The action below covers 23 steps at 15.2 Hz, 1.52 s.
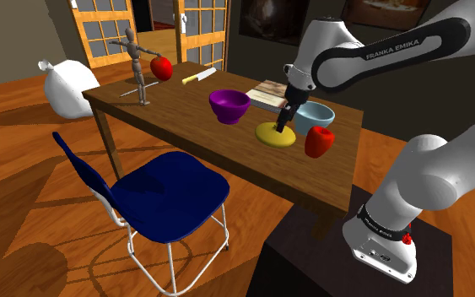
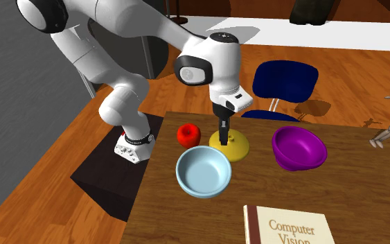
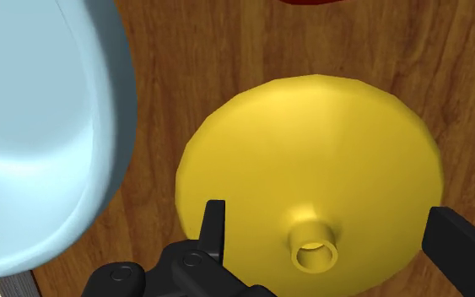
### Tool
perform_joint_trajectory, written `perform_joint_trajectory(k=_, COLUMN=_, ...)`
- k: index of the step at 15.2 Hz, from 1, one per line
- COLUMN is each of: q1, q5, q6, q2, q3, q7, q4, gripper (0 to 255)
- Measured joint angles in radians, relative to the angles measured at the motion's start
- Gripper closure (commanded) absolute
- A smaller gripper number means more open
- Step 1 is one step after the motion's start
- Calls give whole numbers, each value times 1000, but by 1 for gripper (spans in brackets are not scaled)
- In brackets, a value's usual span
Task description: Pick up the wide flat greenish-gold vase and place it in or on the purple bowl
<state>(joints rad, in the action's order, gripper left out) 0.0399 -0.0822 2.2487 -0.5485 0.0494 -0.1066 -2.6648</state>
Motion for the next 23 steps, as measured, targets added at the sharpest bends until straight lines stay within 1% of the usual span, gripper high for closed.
perform_joint_trajectory(k=2, q1=0, q5=-1, q6=17, q2=10, q3=0, q7=1, q4=-6, gripper=0)
perform_joint_trajectory(k=7, q1=0, q5=-1, q6=23, q2=14, q3=0, q7=1, q4=-8, gripper=0)
perform_joint_trajectory(k=8, q1=0, q5=-1, q6=23, q2=14, q3=0, q7=1, q4=-8, gripper=255)
perform_joint_trajectory(k=18, q1=0, q5=-1, q6=23, q2=13, q3=0, q7=1, q4=-8, gripper=255)
perform_joint_trajectory(k=23, q1=1, q5=2, q6=-42, q2=-14, q3=0, q7=-3, q4=29, gripper=255)
